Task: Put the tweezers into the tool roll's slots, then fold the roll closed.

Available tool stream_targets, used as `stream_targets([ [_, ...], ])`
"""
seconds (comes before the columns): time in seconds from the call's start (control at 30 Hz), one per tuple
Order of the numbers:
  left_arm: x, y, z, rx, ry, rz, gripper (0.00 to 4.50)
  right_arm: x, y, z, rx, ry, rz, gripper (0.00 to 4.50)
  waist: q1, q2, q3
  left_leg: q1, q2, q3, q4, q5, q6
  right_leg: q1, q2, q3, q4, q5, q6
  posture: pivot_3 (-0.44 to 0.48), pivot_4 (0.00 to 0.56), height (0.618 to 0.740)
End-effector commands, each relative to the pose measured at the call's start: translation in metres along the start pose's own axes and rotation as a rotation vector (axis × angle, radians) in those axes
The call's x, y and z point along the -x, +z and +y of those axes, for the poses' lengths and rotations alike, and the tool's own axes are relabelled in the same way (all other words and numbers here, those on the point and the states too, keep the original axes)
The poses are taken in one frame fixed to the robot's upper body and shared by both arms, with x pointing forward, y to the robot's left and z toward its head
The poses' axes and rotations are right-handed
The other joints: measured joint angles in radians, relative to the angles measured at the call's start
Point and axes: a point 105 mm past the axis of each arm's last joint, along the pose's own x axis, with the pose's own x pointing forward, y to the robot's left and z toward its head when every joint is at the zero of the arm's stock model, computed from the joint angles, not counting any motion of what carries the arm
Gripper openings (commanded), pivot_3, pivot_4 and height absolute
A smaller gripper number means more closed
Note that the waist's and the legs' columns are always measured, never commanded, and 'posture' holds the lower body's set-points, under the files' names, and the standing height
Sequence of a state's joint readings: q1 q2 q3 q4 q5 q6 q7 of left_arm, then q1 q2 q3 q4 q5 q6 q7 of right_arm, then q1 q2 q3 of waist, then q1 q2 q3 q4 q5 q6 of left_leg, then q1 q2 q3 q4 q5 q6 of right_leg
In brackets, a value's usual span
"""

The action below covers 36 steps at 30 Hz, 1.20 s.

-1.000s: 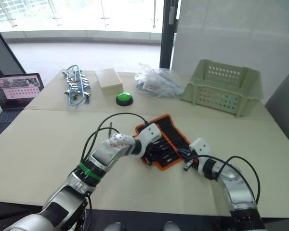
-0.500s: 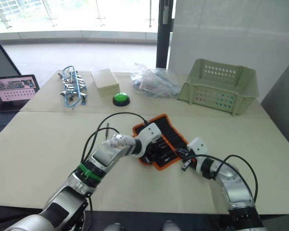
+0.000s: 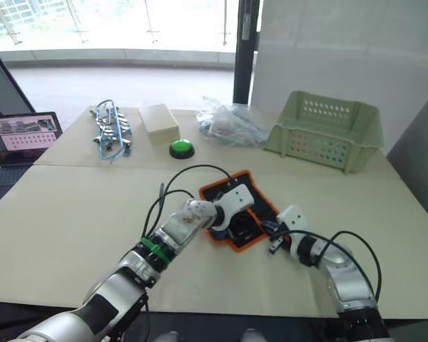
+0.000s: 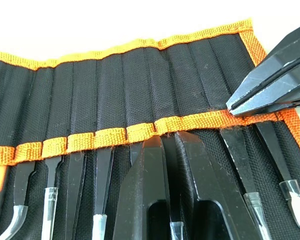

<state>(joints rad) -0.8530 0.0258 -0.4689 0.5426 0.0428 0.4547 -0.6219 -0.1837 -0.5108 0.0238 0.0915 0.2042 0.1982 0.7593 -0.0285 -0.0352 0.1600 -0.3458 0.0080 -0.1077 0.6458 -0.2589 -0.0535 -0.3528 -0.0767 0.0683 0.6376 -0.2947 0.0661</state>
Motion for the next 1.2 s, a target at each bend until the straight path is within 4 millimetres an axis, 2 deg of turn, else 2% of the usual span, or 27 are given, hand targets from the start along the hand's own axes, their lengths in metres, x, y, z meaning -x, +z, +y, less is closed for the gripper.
stream_targets([
  [0.03,-0.003,0.007,0.0,-0.016,0.017,-0.021,0.05,-0.002,-0.065,0.031,-0.111,0.087,0.229,0.0,0.0,-0.002,-0.002,0.0,0.0,0.0,0.0,0.0,0.0,0.0,0.0,0.0,0.0,0.0,0.0,0.0,0.15,0.74],
  [0.17,0.004,0.006,0.0,0.011,0.013,-0.033,0.05,-0.003,-0.065,0.03,-0.111,0.088,0.23,0.0,-0.001,-0.002,-0.004,0.0,0.0,0.0,0.0,0.0,0.0,0.0,0.0,0.0,0.0,0.0,0.0,0.0,0.15,0.74],
  [0.23,0.012,0.009,0.002,0.068,0.009,-0.063,0.87,-0.003,-0.065,0.029,-0.11,0.088,0.231,0.0,-0.007,-0.002,-0.005,0.0,0.0,0.0,0.0,0.0,0.0,0.0,0.0,0.0,0.0,0.0,0.0,0.0,0.15,0.74],
  [0.3,0.021,0.011,0.004,0.097,0.014,-0.078,1.47,-0.003,-0.065,0.028,-0.108,0.087,0.23,0.0,-0.013,-0.002,-0.005,0.0,0.001,0.0,-0.001,0.0,0.0,-0.001,0.0,0.0,0.001,0.0,0.0,0.0,0.15,0.74],
  [0.43,0.061,0.02,0.021,0.111,0.087,-0.117,2.85,-0.003,-0.064,0.027,-0.105,0.09,0.231,0.0,-0.019,-0.002,-0.005,0.0,0.002,0.0,-0.002,0.0,0.0,-0.002,0.001,0.0,0.001,0.0,0.0,0.0,0.15,0.74],
  [0.53,0.098,0.033,0.038,0.135,0.175,-0.176,3.82,-0.003,-0.064,0.026,-0.102,0.096,0.236,0.0,-0.018,-0.002,-0.005,0.0,0.003,0.0,-0.002,0.0,0.0,-0.002,0.002,0.0,0.002,0.0,0.0,0.0,0.15,0.74],
  [0.6,0.12,0.035,0.046,0.165,0.24,-0.201,4.48,-0.003,-0.064,0.026,-0.099,0.103,0.239,0.0,-0.018,-0.002,-0.005,0.0,0.003,0.0,-0.002,0.0,0.0,-0.002,0.001,0.0,0.001,0.0,0.0,0.0,0.15,0.74],
  [0.73,0.17,0.022,0.061,0.259,0.405,-0.286,4.48,-0.006,-0.064,0.025,-0.09,0.125,0.242,0.0,-0.021,-0.002,-0.005,0.002,0.003,0.0,-0.002,0.0,0.0,-0.001,0.002,0.0,0.0,0.0,0.0,0.0,0.15,0.74],
  [0.8,0.2,0.003,0.071,0.301,0.544,-0.31,4.48,-0.008,-0.062,0.023,-0.082,0.134,0.241,0.0,-0.029,-0.002,-0.005,0.003,0.004,0.001,-0.003,0.0,0.0,-0.001,0.002,0.0,0.0,0.0,0.0,0.0,0.15,0.74],
  [0.87,0.216,-0.01,0.075,0.328,0.625,-0.313,4.48,-0.009,-0.061,0.022,-0.08,0.14,0.241,0.0,-0.027,-0.002,-0.005,0.003,0.006,0.0,-0.004,0.0,0.0,-0.001,0.004,0.0,0.001,0.001,-0.002,0.0,0.15,0.74],
  [0.93,0.241,-0.033,0.077,0.368,0.748,-0.322,4.48,-0.011,-0.06,0.022,-0.072,0.158,0.243,0.0,-0.027,-0.003,-0.006,0.004,0.006,0.0,-0.004,0.0,0.0,-0.001,0.004,0.0,0.001,0.002,-0.004,0.0,0.15,0.74],
  [1.03,0.272,-0.068,0.067,0.38,0.888,-0.294,4.48,-0.015,-0.057,0.022,-0.056,0.189,0.244,0.0,-0.029,-0.004,-0.006,0.006,0.006,0.002,-0.004,-0.001,0.0,0.001,0.003,0.001,-0.001,0.003,-0.007,0.0,0.15,0.74],
  [1.2,0.3,-0.113,0.041,0.413,1.016,-0.24,4.48,-0.021,-0.05,0.017,-0.036,0.208,0.236,0.0,-0.03,-0.006,-0.007,0.006,0.007,0.002,-0.006,-0.001,0.0,0.002,0.004,0.001,-0.006,0.005,-0.01,0.0,0.15,0.74],
])
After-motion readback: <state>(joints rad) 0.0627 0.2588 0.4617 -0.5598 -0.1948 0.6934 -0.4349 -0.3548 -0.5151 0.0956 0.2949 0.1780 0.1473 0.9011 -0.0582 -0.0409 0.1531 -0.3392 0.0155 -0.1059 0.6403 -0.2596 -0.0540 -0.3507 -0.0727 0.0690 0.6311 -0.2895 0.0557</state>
